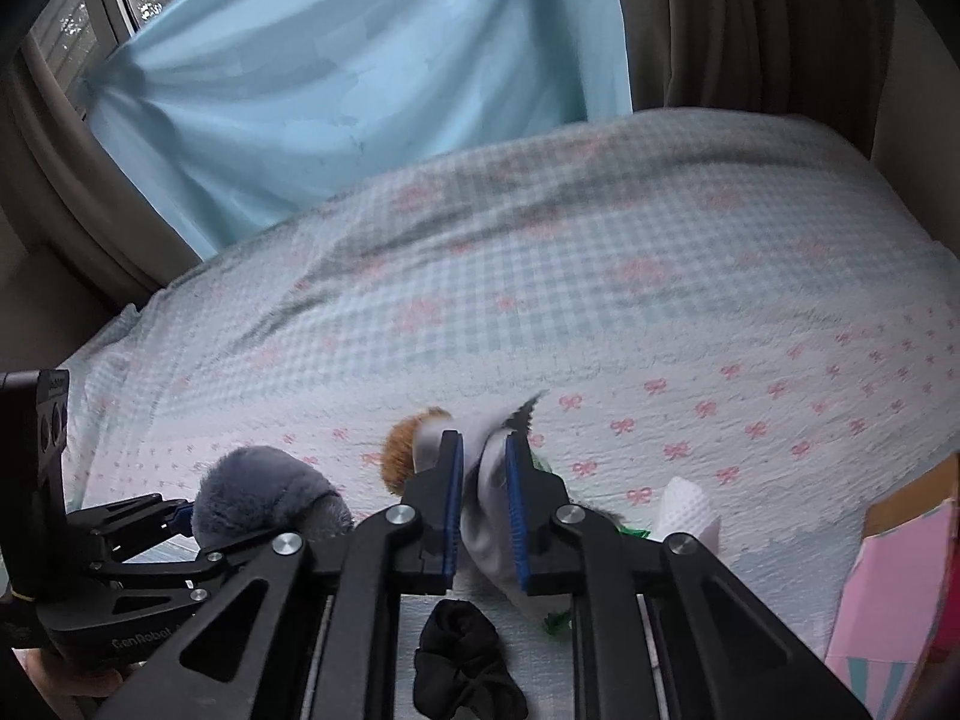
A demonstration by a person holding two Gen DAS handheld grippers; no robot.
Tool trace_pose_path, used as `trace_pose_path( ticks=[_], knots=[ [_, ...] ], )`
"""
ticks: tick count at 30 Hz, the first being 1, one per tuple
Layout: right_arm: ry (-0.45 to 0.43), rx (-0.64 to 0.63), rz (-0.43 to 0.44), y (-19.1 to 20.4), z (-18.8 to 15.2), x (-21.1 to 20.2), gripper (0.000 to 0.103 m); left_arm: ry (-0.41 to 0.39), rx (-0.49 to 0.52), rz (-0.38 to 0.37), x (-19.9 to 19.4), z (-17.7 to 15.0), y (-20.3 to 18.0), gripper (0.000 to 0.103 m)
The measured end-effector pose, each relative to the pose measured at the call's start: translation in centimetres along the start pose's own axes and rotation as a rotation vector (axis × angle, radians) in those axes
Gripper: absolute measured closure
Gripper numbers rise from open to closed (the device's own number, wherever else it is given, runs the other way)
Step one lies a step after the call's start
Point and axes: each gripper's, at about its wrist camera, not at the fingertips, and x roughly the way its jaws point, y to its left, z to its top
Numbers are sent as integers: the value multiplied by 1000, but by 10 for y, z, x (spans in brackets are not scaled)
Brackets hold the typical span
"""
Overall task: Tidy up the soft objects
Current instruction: 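Lift the grey sock ball and grey cloth and carry them toward the box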
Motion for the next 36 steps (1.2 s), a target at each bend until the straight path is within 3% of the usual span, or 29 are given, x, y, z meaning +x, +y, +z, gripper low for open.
trace_pose_path(
  ticks=[12, 13, 15, 16, 17, 19, 21, 25, 32, 33, 35, 36],
  knots=[
    [-43, -33, -38, 16, -9, -34, 90, -68, -23, 4, -47, -11, -4, 56],
    [-35, -32, -56, 18, -14, -32, 83, -68, -30, 6, -48, -13, -2, 56],
    [-22, -38, -91, 21, -24, -23, 51, -65, -45, 10, -48, -19, 3, 56],
    [-34, -36, -105, 22, -31, -18, 21, -62, -52, 12, -48, -21, 6, 56],
    [-59, -28, -114, 23, -37, -16, 9, -58, -58, 15, -47, -24, 9, 56],
    [-69, -16, -134, 24, -45, -8, 9, -50, -63, 22, -45, -28, 15, 56],
    [3, 5, -152, 24, -50, 8, 9, -39, -68, 29, -41, -32, 22, 56],
    [-14, 13, -266, 30, -58, 36, 9, -22, -78, 43, -32, -37, 35, 56],
    [-13, 81, -301, 28, -61, 80, 10, -1, -102, 51, -17, -37, 52, 56],
    [-14, 93, -302, 27, -61, 83, 12, 1, -103, 49, -15, -36, 53, 56],
    [-3, 113, -322, 23, -61, 89, 30, 3, -101, 46, -11, -34, 54, 56],
    [4, 113, -343, 22, -61, 91, 34, 2, -100, 44, -10, -33, 54, 56]
  ],
)
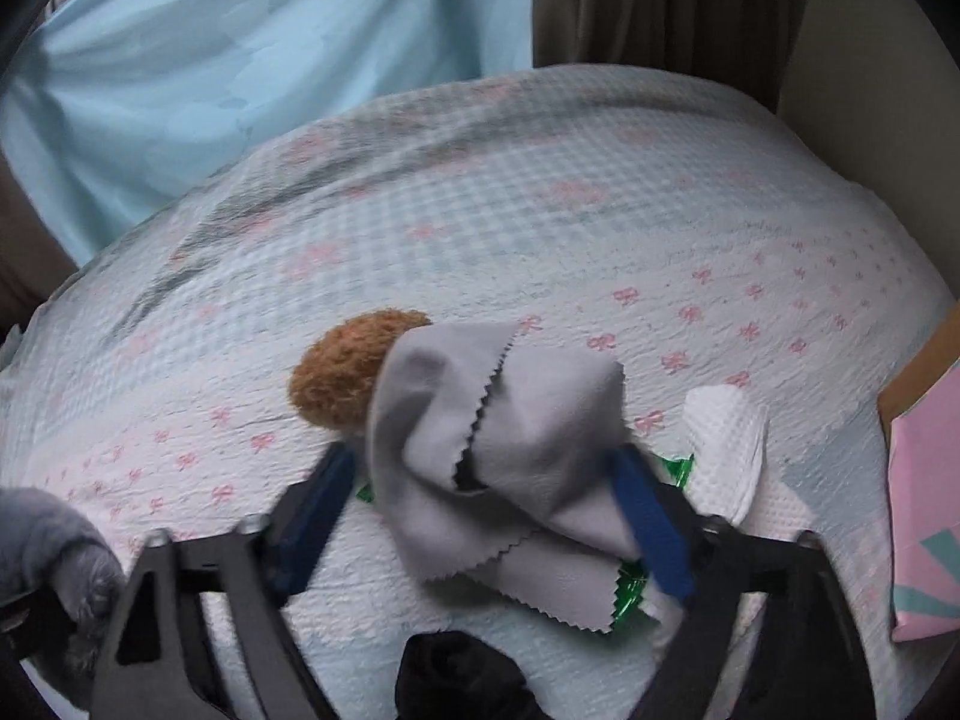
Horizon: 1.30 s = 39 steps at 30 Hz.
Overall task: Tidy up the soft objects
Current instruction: 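Lift the grey sock ball and grey cloth and carry them toward the box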
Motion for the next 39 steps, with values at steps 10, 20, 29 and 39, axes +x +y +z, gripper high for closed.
trace_pose_path(
  ticks=[10, 20, 29, 39],
  knots=[
    [11, -9, 47, -15, 2, -9, 90, -14, 9, -35, 5, 9, -12, 56],
    [-39, 4, 91, -32, 15, -50, 91, -49, 23, -44, -19, 8, -27, 56],
    [-105, -16, 140, -42, 36, -120, 91, -127, 48, -48, -78, 10, -53, 56],
    [-176, -52, 169, -77, 59, -241, 91, -225, 129, -98, -163, 16, -123, 56]
  ],
)
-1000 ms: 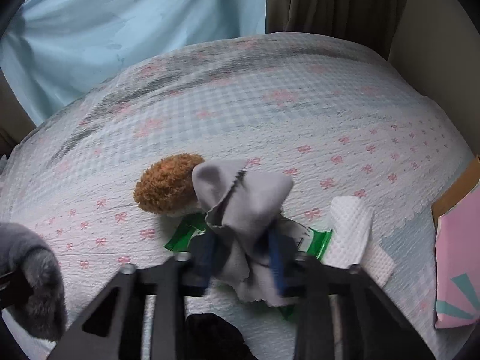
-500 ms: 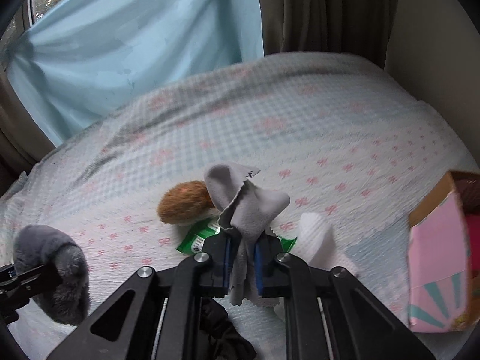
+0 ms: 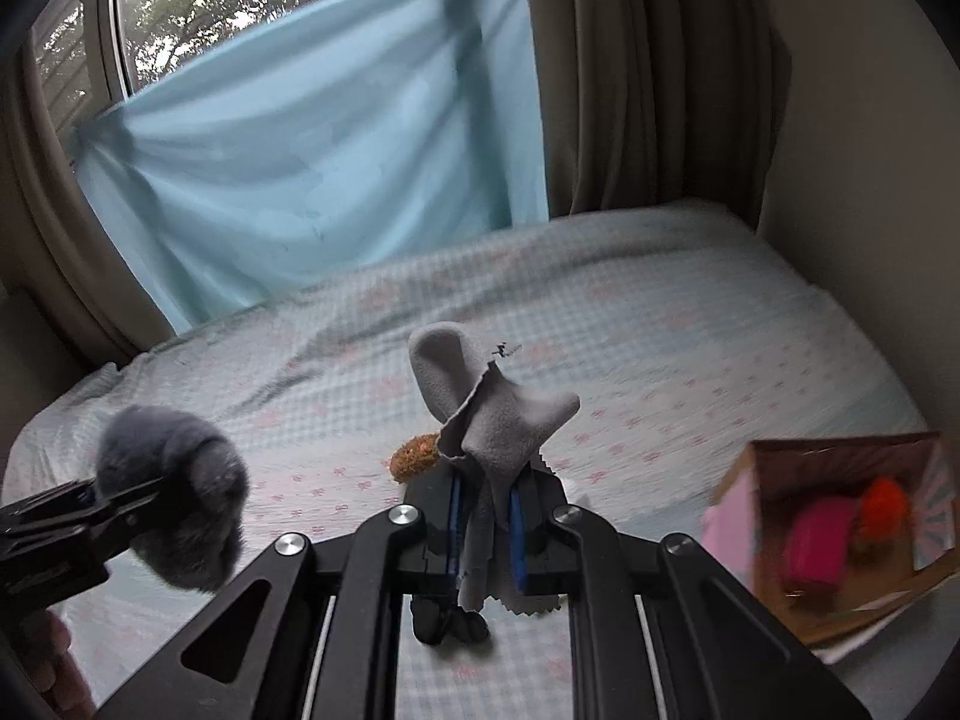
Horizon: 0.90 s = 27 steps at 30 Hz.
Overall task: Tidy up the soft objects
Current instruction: 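Lift the grey sock ball and grey cloth and carry them toward the box, then lower both items into the box and open both tools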
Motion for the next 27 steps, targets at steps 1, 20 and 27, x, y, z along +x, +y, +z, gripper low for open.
trace_pose_path(
  ticks=[1, 20, 27],
  knots=[
    [-10, -3, -5, -5, 5, -15, 91, -10, 13, -10, -6, 4, -12, 56],
    [2, 81, -116, -205, 26, -157, 91, 6, 127, -127, 6, 9, -275, 56],
    [110, 101, -124, -284, 4, -138, 91, 114, 150, -118, 81, -17, -353, 56]
  ],
)
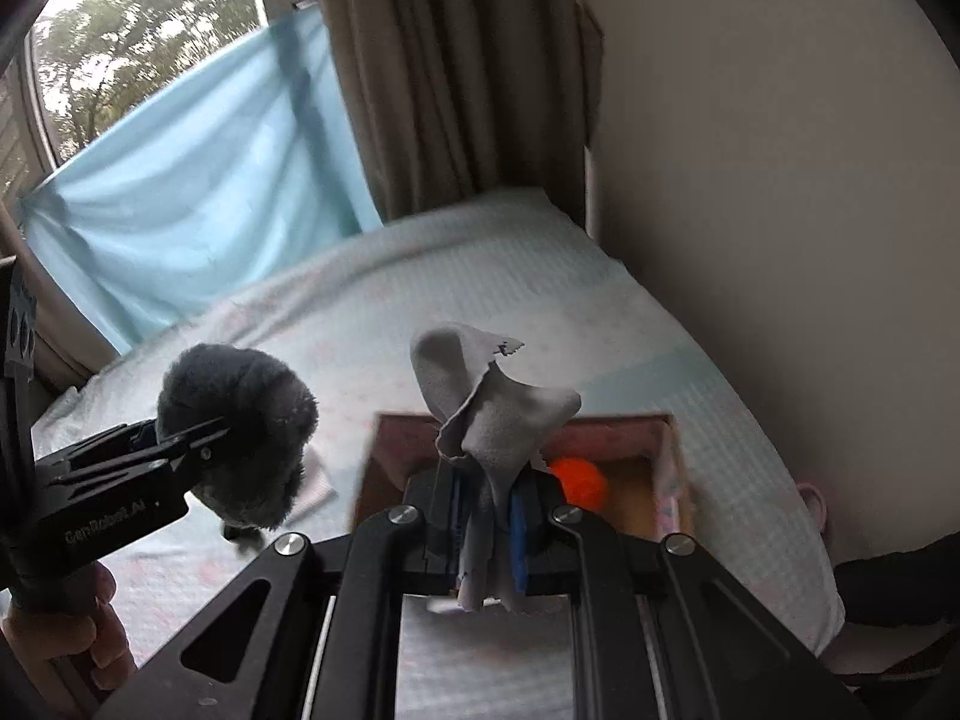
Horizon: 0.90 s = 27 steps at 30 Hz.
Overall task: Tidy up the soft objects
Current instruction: 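Lower both items into the box and open both tools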
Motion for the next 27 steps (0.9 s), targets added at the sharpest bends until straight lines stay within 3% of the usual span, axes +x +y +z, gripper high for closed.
trace_pose_path(
  ticks=[8, 14, 20, 22, 23, 24, 25, 26, 27],
  knots=[
    [141, 57, 21, -68, -18, 60, 91, 121, -4, 44, 86, -12, -31, 56],
    [255, 106, 42, -90, -26, 109, 91, 223, -50, 119, 137, -13, -10, 56],
    [348, 117, 51, -94, -37, 148, 91, 275, -49, 164, 168, -16, 4, 55],
    [362, 106, 48, -92, -40, 155, 91, 279, -49, 164, 172, -13, 7, 46],
    [363, 98, 43, -92, -41, 157, 89, 281, -49, 160, 173, -12, 7, 34],
    [364, 92, 41, -91, -41, 159, 85, 279, -51, 157, 173, -11, 8, 19],
    [363, 86, 44, -90, -43, 160, 66, 276, -52, 159, 172, -9, 8, 11],
    [362, 84, 49, -89, -45, 161, 29, 277, -50, 163, 172, -7, 8, 0],
    [363, 85, 57, -89, -46, 161, 10, 276, -41, 167, 172, -4, 7, 0]
  ],
)
